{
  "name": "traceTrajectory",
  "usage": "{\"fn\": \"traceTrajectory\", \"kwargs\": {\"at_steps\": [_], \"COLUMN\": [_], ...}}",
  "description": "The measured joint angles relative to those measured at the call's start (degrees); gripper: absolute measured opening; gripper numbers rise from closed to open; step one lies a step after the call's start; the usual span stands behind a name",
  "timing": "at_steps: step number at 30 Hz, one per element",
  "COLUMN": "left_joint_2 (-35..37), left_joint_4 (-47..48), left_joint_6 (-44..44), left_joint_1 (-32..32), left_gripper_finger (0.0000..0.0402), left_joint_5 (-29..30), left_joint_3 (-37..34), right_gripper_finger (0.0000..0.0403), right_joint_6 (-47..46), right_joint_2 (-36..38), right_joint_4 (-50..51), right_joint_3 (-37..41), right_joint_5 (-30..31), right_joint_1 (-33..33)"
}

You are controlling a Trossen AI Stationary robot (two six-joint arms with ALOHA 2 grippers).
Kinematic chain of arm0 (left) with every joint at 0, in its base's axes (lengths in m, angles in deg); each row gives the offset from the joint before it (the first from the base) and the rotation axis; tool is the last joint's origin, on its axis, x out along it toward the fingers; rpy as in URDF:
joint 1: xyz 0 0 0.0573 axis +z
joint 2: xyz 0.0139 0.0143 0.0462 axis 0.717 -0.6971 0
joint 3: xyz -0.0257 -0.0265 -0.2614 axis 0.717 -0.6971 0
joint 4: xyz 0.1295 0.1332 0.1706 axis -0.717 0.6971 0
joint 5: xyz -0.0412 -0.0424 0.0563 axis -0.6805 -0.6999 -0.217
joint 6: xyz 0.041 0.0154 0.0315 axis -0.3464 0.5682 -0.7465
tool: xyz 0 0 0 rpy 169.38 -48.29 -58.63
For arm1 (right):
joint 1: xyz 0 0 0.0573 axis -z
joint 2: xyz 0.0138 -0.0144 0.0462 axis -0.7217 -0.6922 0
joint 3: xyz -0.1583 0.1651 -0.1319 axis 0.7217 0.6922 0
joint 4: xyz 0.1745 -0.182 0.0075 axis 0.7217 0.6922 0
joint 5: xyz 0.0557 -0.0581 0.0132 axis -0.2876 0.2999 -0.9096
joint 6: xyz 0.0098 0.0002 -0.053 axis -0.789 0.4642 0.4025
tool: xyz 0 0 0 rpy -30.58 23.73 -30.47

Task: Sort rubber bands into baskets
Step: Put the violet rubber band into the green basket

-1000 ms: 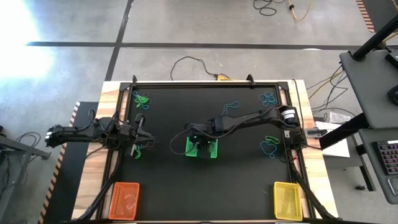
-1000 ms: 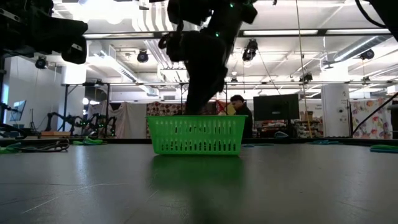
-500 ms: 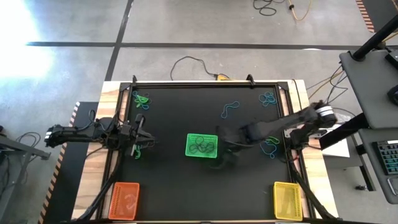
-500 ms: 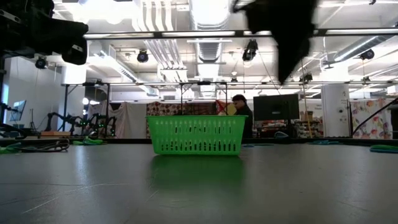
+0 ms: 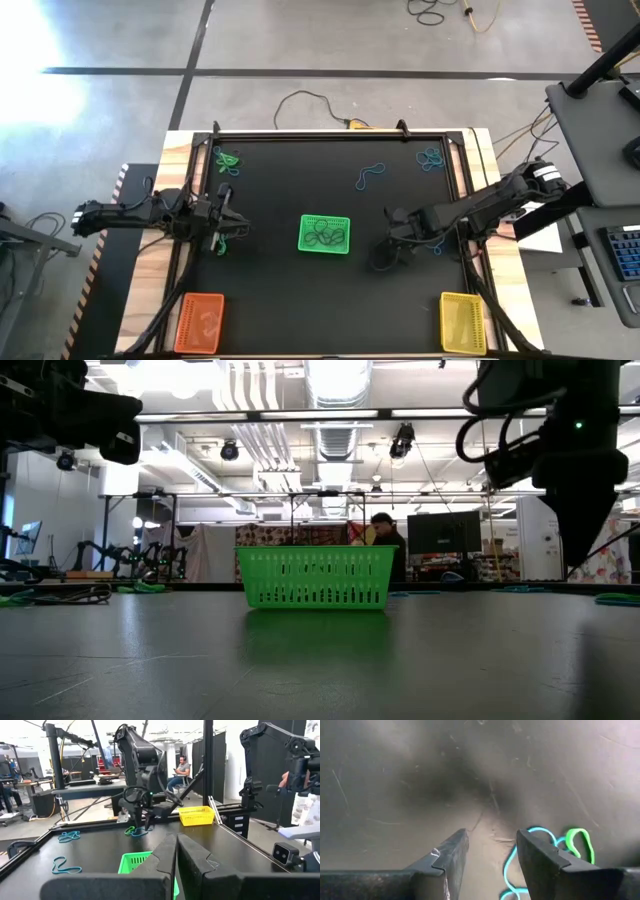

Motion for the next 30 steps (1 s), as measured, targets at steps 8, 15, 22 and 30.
{"fn": "traceTrajectory", "kwargs": {"at_steps": [8,15,22,30], "left_joint_2": [-0.56,-5.78,-15.11,-27.66], "left_joint_4": [-10.93,-20.12,18.96,49.62], "left_joint_6": [2.45,10.24,20.92,35.21], "left_joint_1": [-0.02,0.01,0.02,-0.04], "left_gripper_finger": [0.0,0.0,0.0,0.0013], "left_joint_5": [-0.04,3.57,18.34,25.6], "left_joint_3": [0.02,0.04,15.36,27.25], "right_gripper_finger": [0.0161,0.0155,0.0157,0.016], "right_joint_6": [8.0,17.08,24.67,29.82], "right_joint_2": [0.16,0.43,0.44,0.44], "right_joint_4": [-11.26,-15.66,-16.67,-21.31], "right_joint_3": [-1.36,-6.21,-11.27,-13.29], "right_joint_5": [7.0,18.08,28.61,35.55], "right_joint_1": [-0.15,-0.2,-3.21,-7.12]}}
